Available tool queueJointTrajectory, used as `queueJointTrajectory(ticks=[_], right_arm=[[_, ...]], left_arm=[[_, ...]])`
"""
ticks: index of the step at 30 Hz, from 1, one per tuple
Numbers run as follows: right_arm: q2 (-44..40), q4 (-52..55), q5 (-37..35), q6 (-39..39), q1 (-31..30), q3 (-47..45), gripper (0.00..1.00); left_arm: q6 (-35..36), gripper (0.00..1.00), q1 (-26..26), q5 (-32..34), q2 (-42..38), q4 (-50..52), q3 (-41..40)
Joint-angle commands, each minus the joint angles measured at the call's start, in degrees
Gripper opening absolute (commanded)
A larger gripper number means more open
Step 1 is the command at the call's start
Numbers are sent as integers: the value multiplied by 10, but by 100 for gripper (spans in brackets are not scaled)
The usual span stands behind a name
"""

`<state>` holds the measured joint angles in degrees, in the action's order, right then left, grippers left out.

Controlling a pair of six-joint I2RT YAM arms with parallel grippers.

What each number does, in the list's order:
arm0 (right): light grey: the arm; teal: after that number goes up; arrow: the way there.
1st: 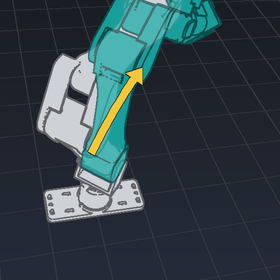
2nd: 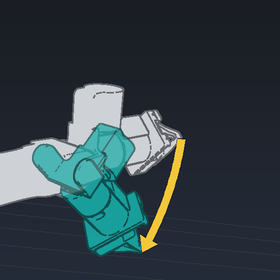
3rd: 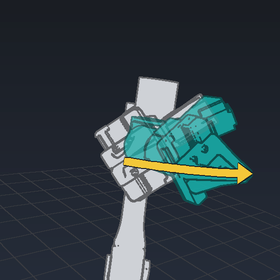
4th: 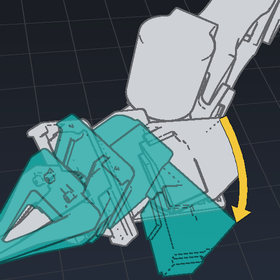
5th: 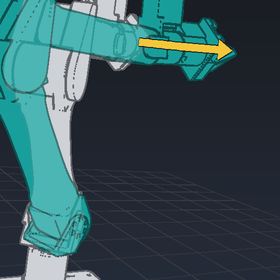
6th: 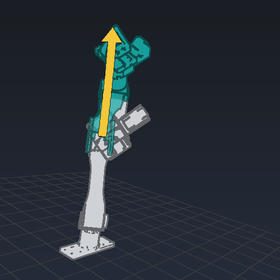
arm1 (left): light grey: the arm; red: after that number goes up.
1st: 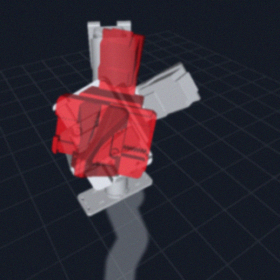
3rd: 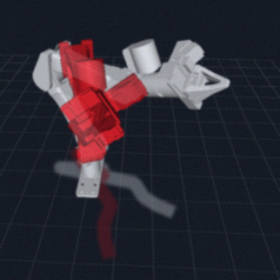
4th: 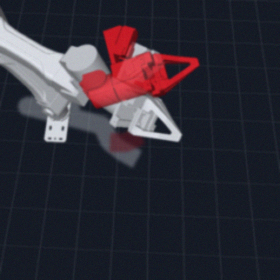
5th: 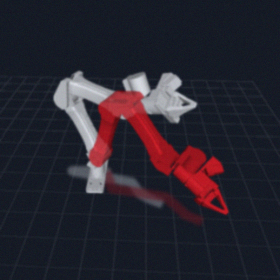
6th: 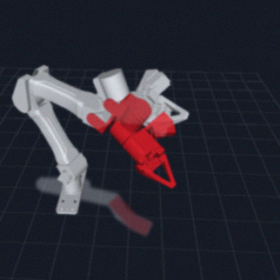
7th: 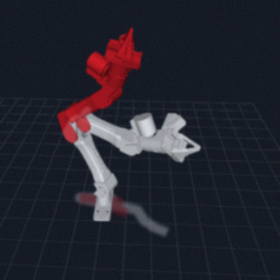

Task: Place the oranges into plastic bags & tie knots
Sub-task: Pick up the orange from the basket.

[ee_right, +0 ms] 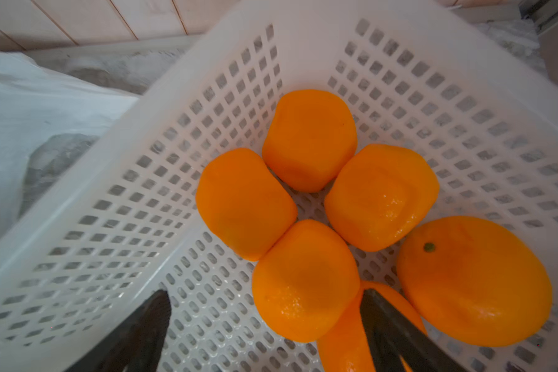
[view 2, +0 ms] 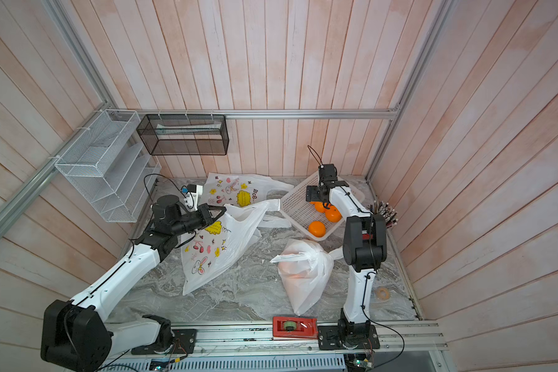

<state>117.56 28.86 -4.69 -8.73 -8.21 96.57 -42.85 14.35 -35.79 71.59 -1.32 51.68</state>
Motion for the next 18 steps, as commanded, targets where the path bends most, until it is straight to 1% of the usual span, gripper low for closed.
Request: queueJointTrajectory(ticks=[1,9,13,16,18], right_arm=[[18,30,-52,13,2,9,94],[82,39,-39,24,11,54,94],[108,50,-31,22,13,74,91],[116,45,-27,21,14,76,85],[117,41,-27,21,14,77,76]], left_arm=[[8,0,-2,-13,8,-11,4],[3,0,-2,-21,19,-18,4],[4,0,-2,-20,21,-16,7],[3,0,-2,-18,21,-16,8],[4,0,-2,-18,23,-14,8]])
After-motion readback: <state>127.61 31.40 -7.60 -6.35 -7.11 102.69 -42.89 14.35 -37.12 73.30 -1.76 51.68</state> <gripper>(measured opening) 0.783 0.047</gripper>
